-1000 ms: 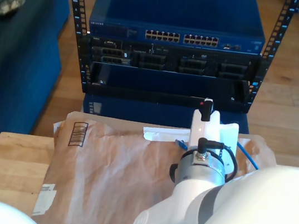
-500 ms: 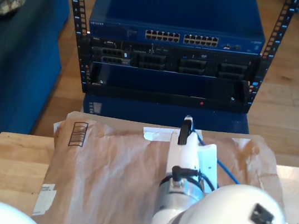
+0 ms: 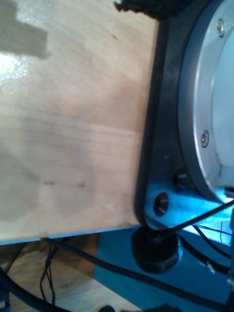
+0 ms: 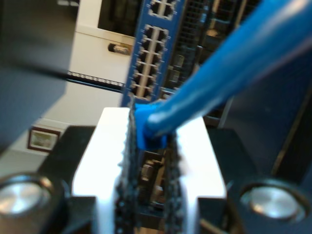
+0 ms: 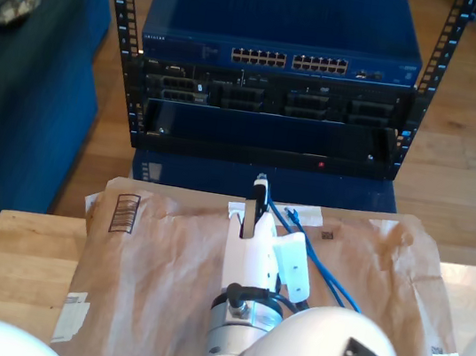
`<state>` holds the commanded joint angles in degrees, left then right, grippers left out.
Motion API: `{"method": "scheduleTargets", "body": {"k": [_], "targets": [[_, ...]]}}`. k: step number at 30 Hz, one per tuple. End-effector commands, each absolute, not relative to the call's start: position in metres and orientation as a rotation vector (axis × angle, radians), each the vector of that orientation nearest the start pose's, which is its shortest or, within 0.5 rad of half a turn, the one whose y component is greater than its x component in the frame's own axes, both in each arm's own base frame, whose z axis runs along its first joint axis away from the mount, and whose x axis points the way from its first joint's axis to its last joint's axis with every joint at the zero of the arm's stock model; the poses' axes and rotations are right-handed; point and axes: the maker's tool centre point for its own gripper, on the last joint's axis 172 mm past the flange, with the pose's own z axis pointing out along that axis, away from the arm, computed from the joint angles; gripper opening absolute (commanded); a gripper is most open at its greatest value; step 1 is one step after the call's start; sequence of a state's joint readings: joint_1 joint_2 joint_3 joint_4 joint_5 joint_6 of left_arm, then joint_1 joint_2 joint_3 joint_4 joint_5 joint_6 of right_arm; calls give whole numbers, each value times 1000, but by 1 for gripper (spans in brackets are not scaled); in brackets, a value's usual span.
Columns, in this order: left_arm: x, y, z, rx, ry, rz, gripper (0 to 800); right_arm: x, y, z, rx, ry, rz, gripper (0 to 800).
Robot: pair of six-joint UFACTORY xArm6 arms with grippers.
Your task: Grab the cable and plug it in
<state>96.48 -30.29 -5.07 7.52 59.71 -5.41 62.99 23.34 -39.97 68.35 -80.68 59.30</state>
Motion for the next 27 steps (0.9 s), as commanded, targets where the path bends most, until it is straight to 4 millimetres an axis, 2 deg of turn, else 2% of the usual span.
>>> {"method": "scheduleTargets", "body": {"k": [2,4,5,10,14,17,19,20,22,24,25,27], "targets": [[-39,120,30,1900,2136,-533,800,427,268,265,-1411,1155,-1415,0],[-39,120,30,1901,2137,-532,800,431,271,253,-1430,1157,-1426,0],[-39,120,30,1901,2137,-532,800,431,273,253,-1432,1152,-1424,0],[-39,120,30,1901,2137,-532,800,438,289,266,-1429,1125,-1444,0],[-39,120,30,1900,2136,-533,800,447,305,252,-1412,1113,-1458,0],[-39,120,30,1900,2136,-533,800,451,296,257,-1384,1129,-1477,0],[-39,120,30,1901,2137,-532,800,455,285,280,-1285,1142,-1528,0],[-39,120,30,1901,2137,-532,800,457,281,284,-1269,1145,-1539,0],[-39,120,30,1901,2137,-532,800,463,269,283,-1248,1163,-1545,0],[-39,120,30,1901,2137,-532,800,468,247,276,-1241,1203,-1555,0],[-39,120,30,1900,2136,-533,800,471,238,279,-1219,1221,-1559,0],[-39,120,30,1900,2136,-533,800,476,229,278,-1185,1243,-1539,0]]}}
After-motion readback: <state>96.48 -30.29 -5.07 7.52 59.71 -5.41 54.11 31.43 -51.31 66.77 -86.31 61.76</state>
